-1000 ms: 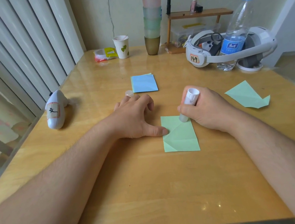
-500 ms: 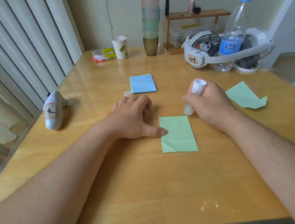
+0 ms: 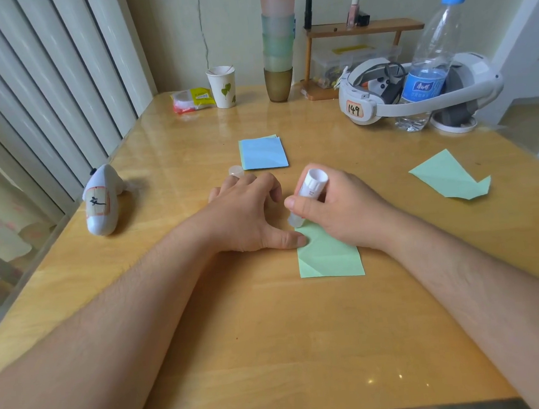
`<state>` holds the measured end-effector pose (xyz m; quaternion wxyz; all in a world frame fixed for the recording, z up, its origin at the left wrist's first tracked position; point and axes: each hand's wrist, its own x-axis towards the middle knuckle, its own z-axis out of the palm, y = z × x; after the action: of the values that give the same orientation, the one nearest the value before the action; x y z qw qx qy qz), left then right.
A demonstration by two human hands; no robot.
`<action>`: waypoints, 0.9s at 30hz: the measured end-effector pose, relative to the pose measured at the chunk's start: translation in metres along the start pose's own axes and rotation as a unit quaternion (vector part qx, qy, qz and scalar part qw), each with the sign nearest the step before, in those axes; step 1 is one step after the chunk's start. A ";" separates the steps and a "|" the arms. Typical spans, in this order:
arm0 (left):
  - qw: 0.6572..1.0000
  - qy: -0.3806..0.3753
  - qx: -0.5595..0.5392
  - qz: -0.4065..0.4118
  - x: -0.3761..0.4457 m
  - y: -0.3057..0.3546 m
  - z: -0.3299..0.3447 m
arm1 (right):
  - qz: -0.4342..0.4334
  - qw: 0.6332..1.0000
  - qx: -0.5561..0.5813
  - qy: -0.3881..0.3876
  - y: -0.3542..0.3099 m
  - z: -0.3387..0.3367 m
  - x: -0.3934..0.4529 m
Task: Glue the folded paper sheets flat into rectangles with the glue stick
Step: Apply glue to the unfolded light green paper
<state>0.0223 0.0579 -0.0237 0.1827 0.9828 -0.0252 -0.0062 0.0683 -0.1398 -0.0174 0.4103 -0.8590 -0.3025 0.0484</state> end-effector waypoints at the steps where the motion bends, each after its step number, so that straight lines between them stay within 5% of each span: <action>1: 1.000 -0.001 0.000 0.000 0.000 0.000 0.000 | 0.005 1.000 -0.016 -0.001 -0.002 0.000 0.000; 27: 1.000 -0.006 -0.004 0.007 -0.001 0.000 -0.003 | 0.058 0.992 -0.113 0.021 0.007 -0.036 -0.016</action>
<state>0.0209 0.0589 -0.0208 0.1864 0.9819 -0.0330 -0.0110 0.0710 -0.1769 -0.0014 0.3134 -0.9167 -0.2472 0.0197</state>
